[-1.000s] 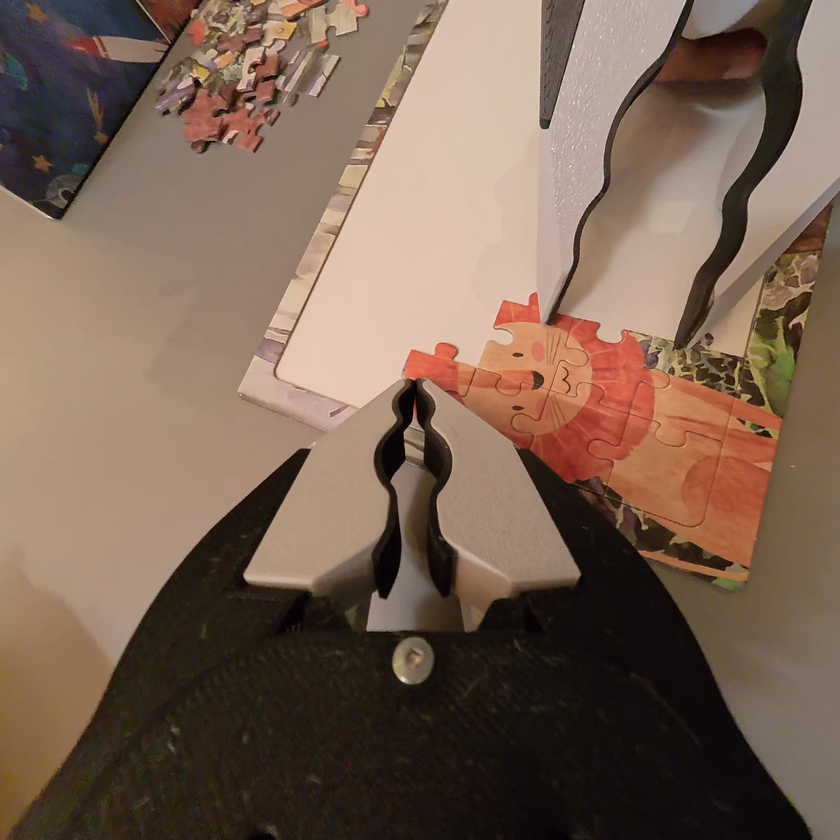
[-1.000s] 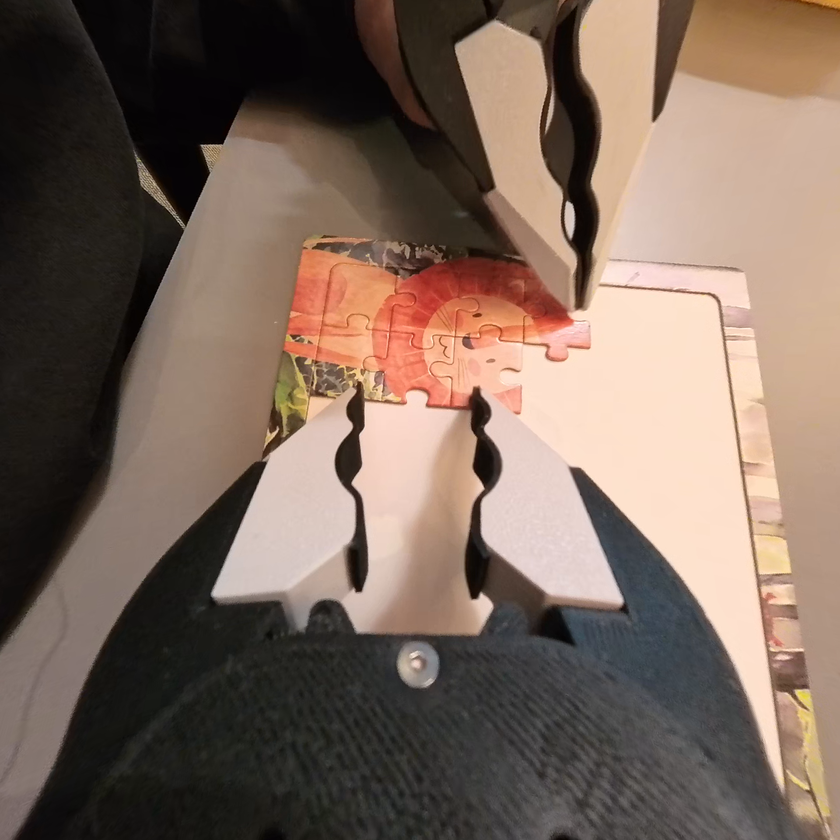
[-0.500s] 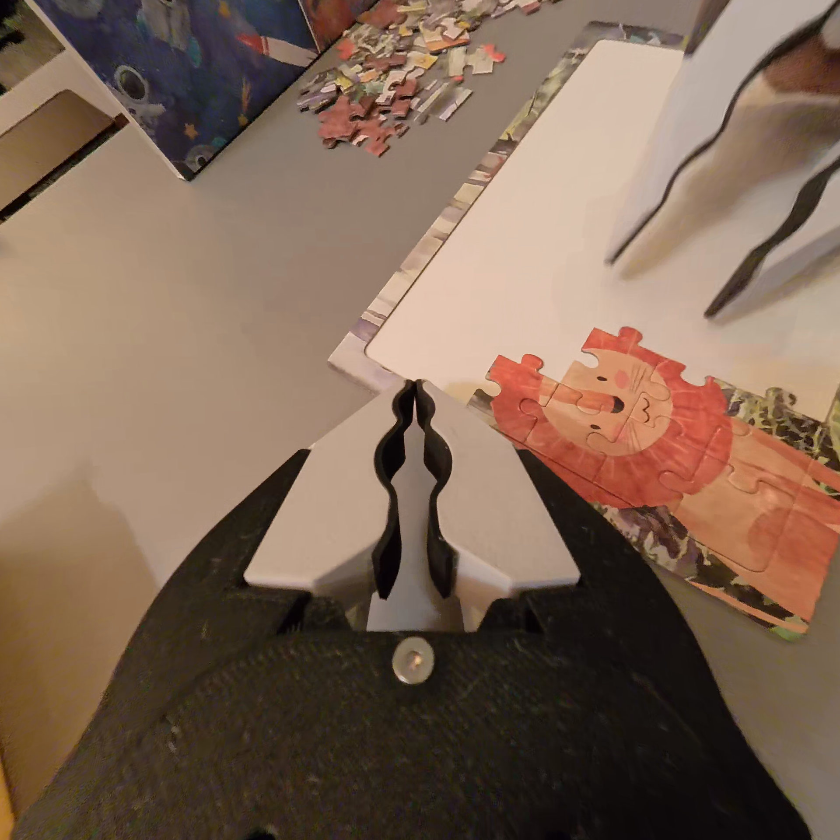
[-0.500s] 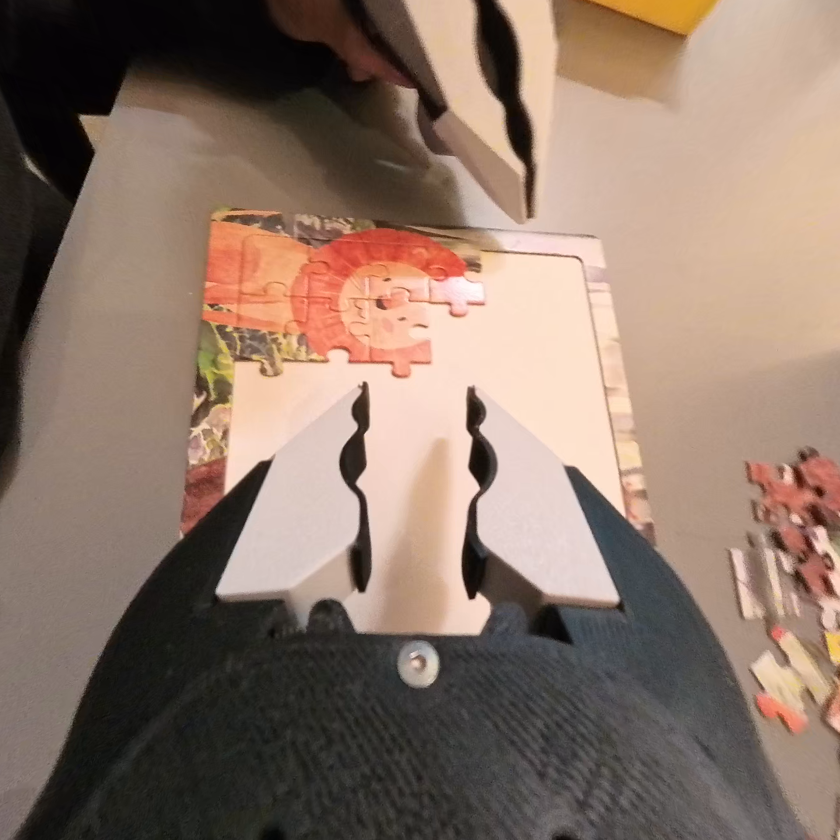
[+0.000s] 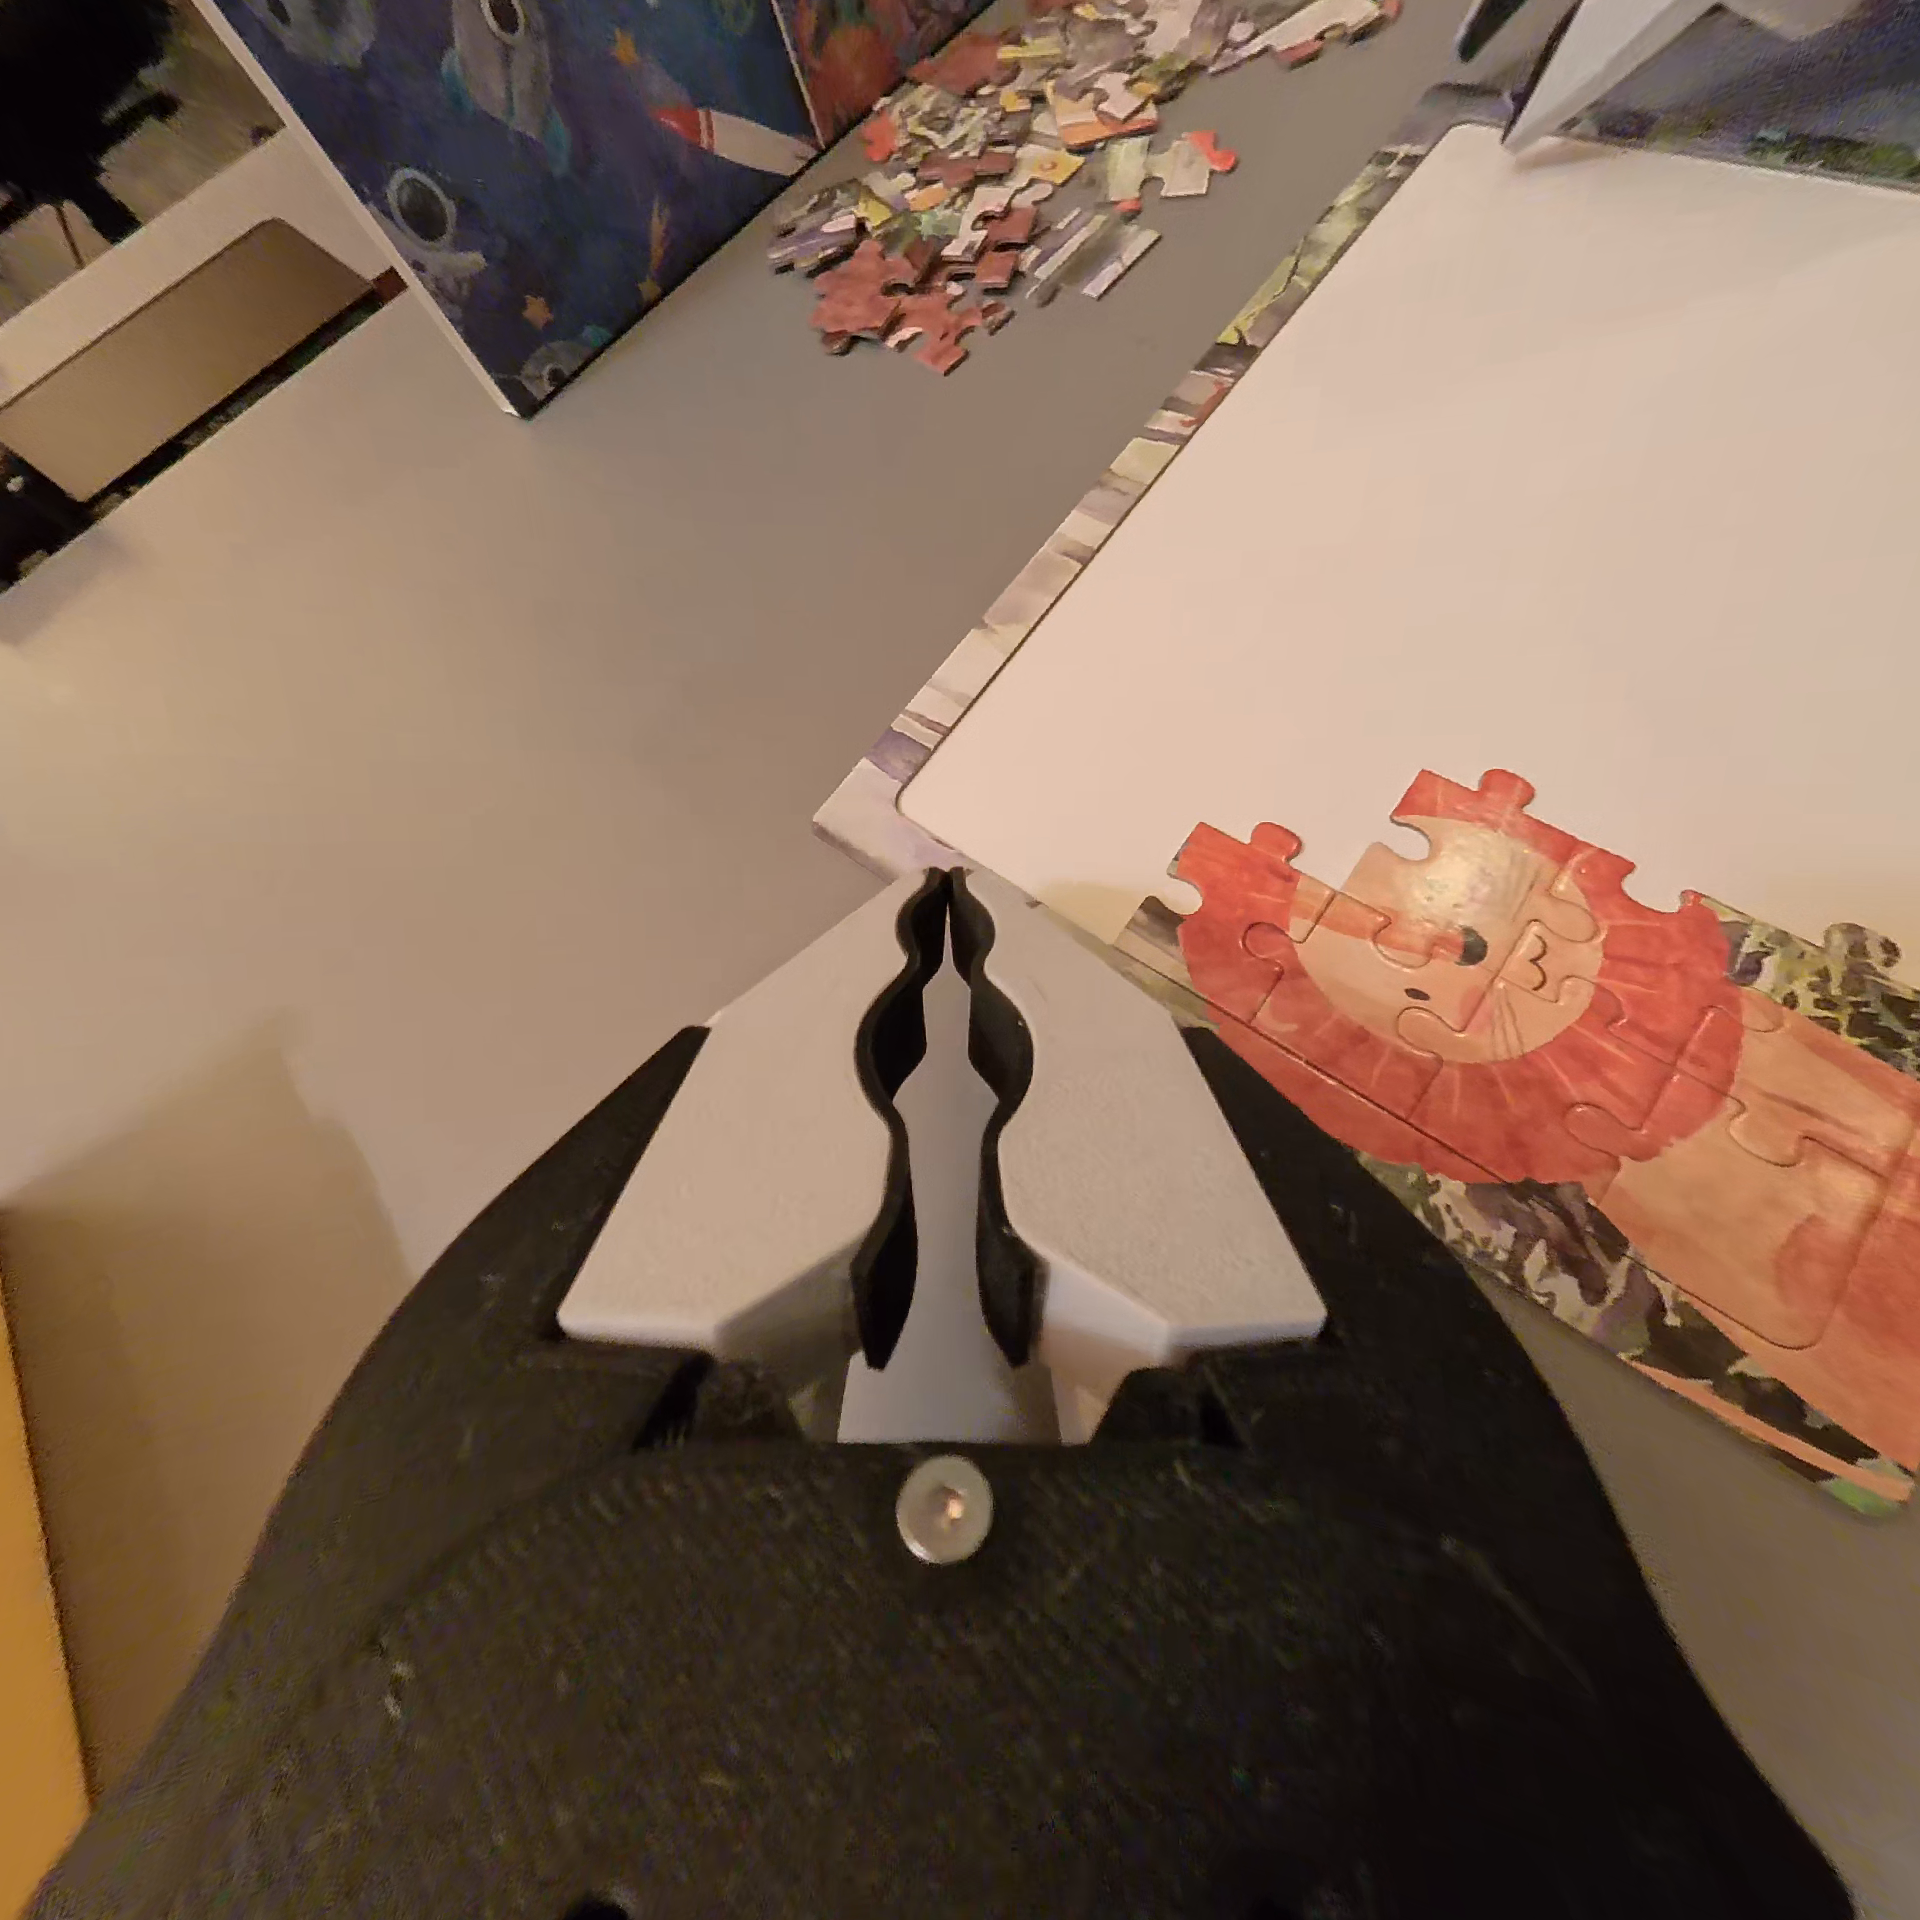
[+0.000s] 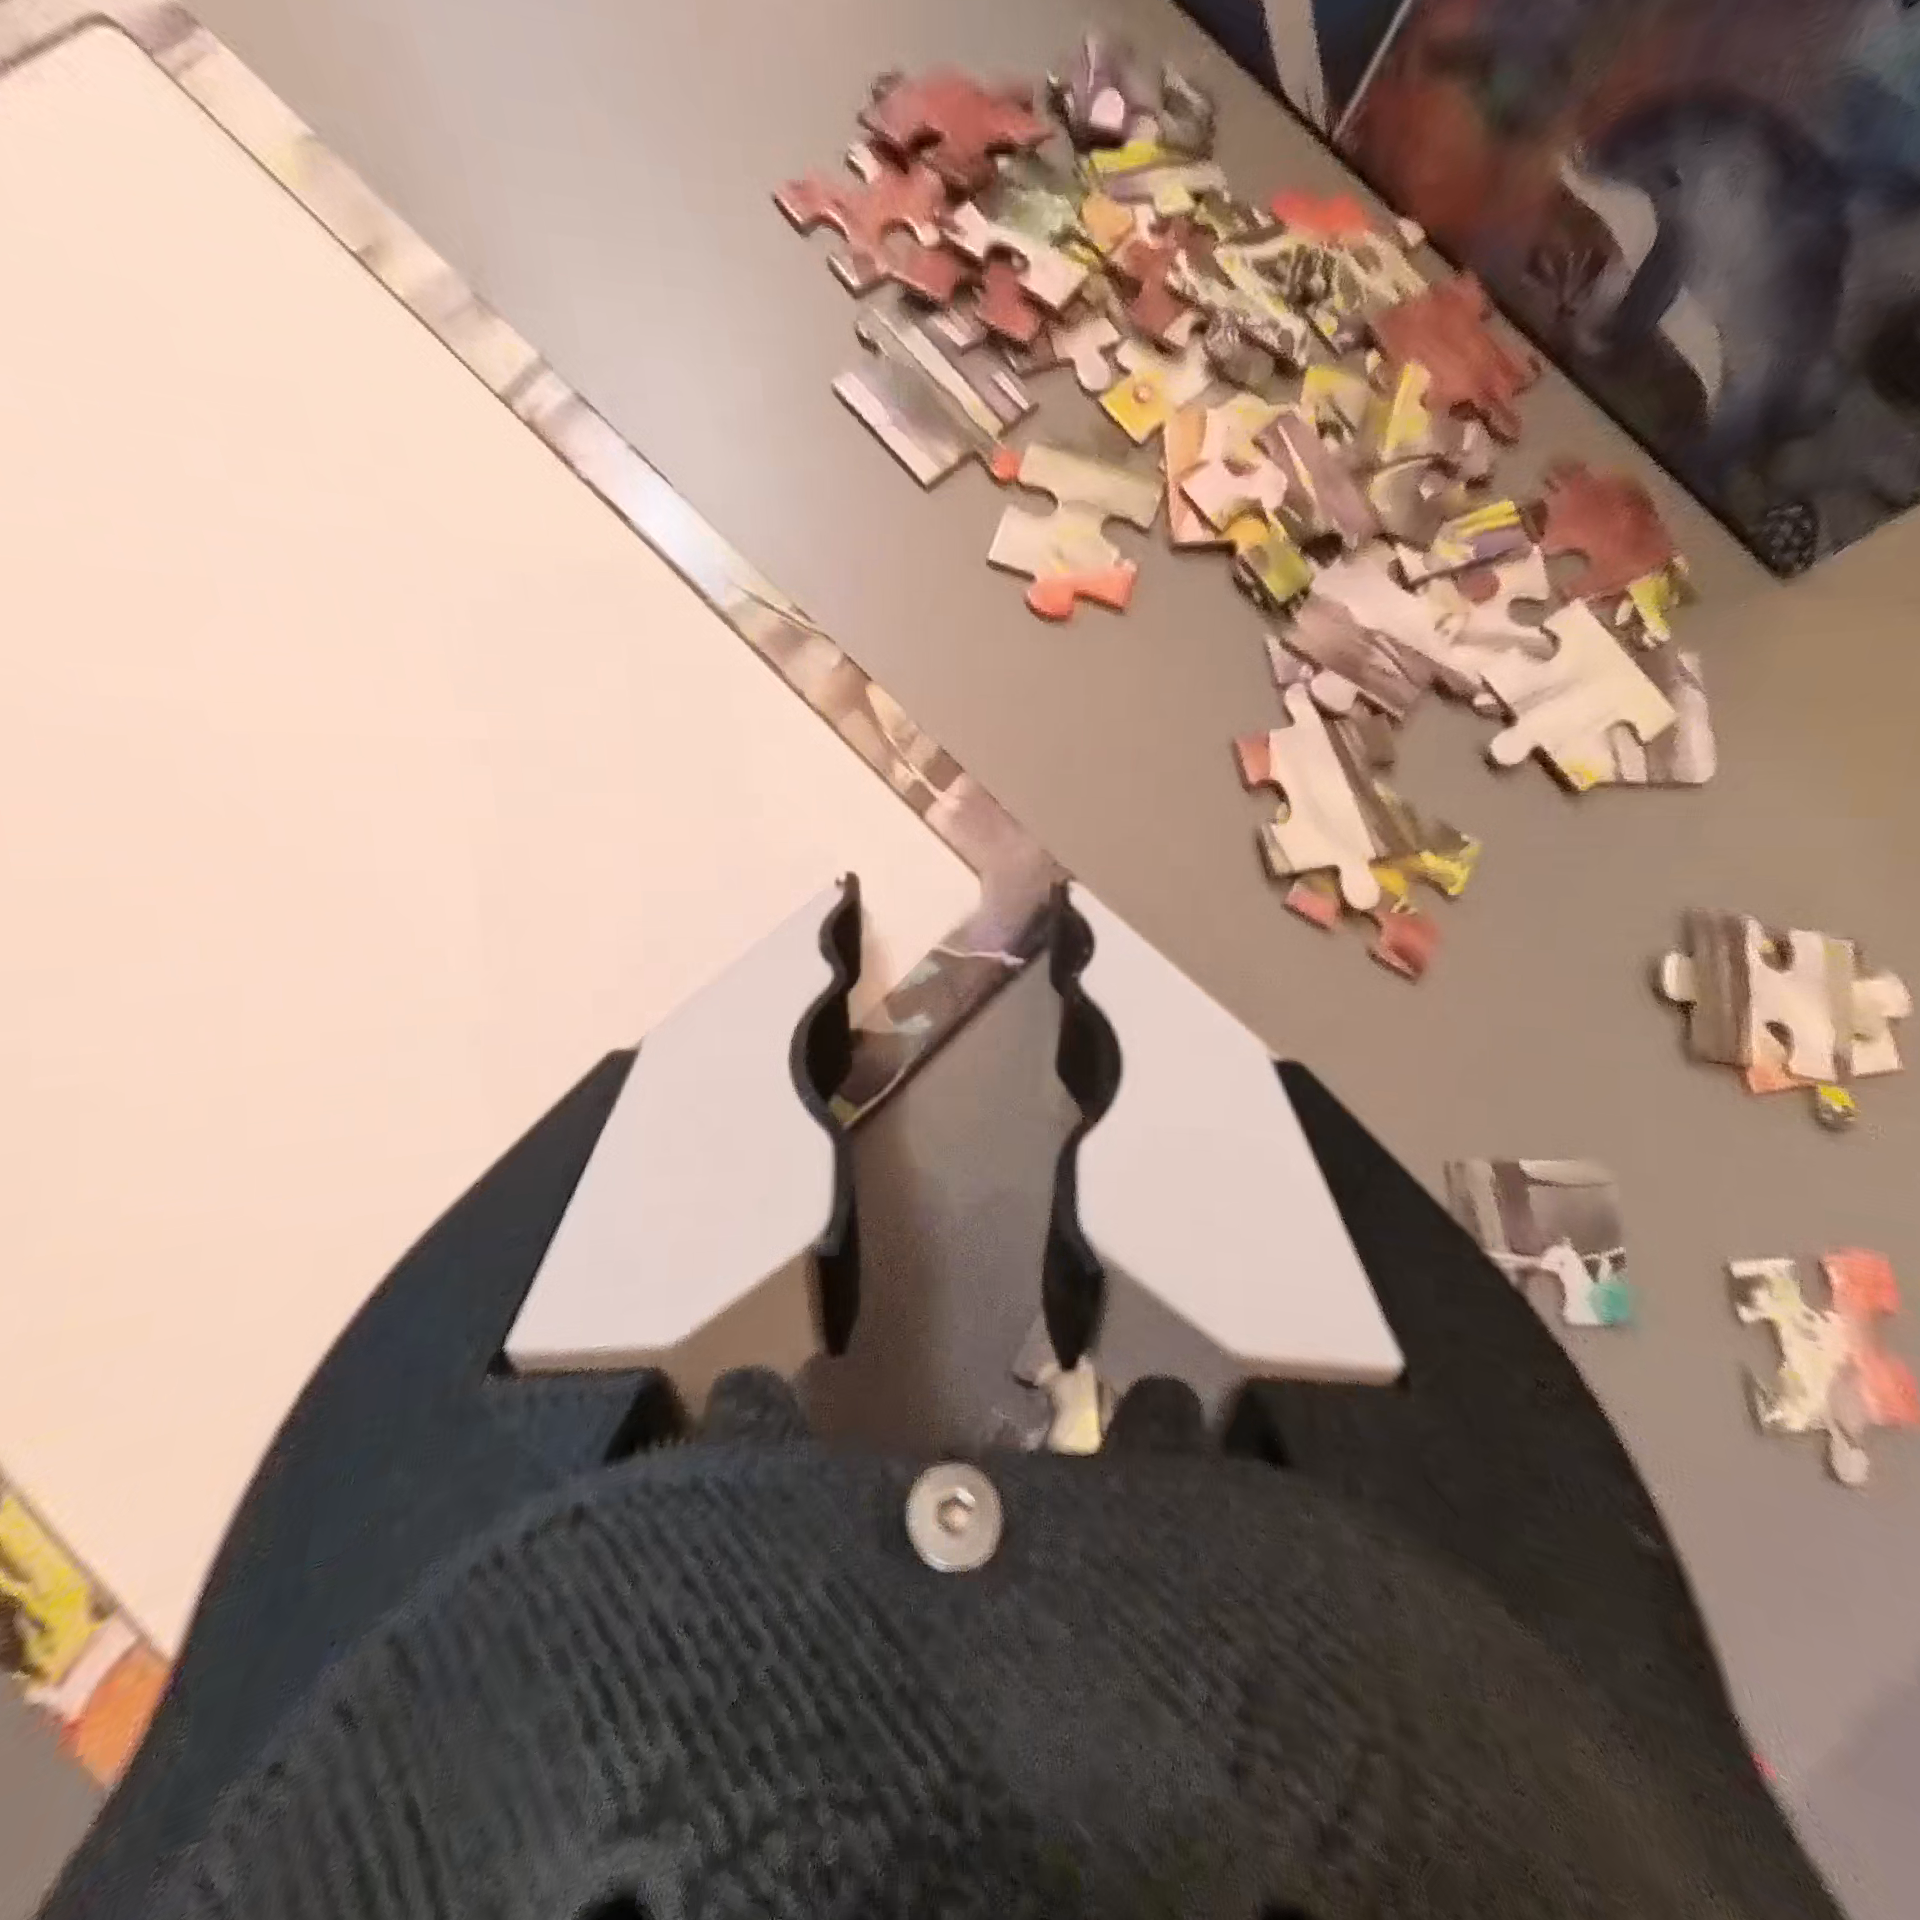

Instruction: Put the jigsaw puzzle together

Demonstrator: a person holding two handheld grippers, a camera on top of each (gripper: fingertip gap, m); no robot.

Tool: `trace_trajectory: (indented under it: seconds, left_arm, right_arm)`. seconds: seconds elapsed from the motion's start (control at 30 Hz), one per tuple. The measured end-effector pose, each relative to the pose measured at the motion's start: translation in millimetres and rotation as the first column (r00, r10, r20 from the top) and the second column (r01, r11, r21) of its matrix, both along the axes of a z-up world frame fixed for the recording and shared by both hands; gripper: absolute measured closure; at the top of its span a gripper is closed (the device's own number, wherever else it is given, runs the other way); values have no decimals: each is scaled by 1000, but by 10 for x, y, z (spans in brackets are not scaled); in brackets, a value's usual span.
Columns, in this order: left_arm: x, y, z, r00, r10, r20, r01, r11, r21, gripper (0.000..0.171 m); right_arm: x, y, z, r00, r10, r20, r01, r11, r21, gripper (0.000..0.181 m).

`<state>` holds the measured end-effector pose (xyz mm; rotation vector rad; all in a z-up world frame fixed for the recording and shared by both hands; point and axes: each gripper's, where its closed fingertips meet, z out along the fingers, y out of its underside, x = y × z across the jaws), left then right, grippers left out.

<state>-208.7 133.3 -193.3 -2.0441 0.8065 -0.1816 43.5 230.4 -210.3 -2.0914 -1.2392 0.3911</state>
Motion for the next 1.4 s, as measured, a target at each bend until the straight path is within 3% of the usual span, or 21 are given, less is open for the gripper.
trace_trajectory:
  seconds: [0.13,0.27,0.3,0.37,0.4,0.63,0.77,0.87,0.97,1.03,1.1,1.3,1.4]
  left_arm:
    - [7,3,-5,1000,-2,-9,2,1000,3,171]
    - [26,13,-19,1000,-7,-27,7,1000,4,171]
    - [31,18,-22,999,-8,-35,8,1000,6,171]
    - [44,29,-13,999,-10,-52,11,1000,18,171]
    - [54,34,-8,998,-12,-60,13,1000,25,171]
    - [55,11,41,997,14,-75,-9,998,56,171]
    - [-115,-52,82,985,86,-151,-77,995,63,171]
    - [-252,-269,41,970,129,-204,-135,991,-17,171]
    - [-175,-513,8,988,113,-109,-125,986,-107,171]
    - [-119,-626,-84,991,107,-83,-120,978,-172,171]
    - [-59,-697,-198,989,99,-106,-120,969,-218,171]
    - [185,-563,-244,985,119,-129,-140,976,-168,171]
    - [308,-460,-245,989,101,-106,-118,978,-171,171]
  right_arm:
    - [-44,37,-27,996,-58,-66,55,997,-48,149]
    - [76,146,-23,978,-167,-128,154,983,-101,175]
    - [137,184,-30,973,-196,-126,183,977,-105,165]
    - [214,216,-36,963,-232,-136,214,968,-131,167]
    - [276,245,-49,959,-257,-123,241,962,-130,181]
    - [470,284,1,966,-256,-39,254,967,-33,164]
    - [718,378,441,943,-292,-160,317,933,172,159]
    - [1011,384,773,885,-334,-324,423,868,259,150]
    - [1175,221,1092,759,-331,-561,492,855,162,140]
    - [1260,95,1309,654,-276,-705,502,855,131,147]
    - [1419,21,1421,589,-247,-769,549,821,157,151]
    - [1783,-44,1372,678,-326,-659,650,685,330,153]
    - [1837,52,1104,708,-417,-570,649,703,291,150]
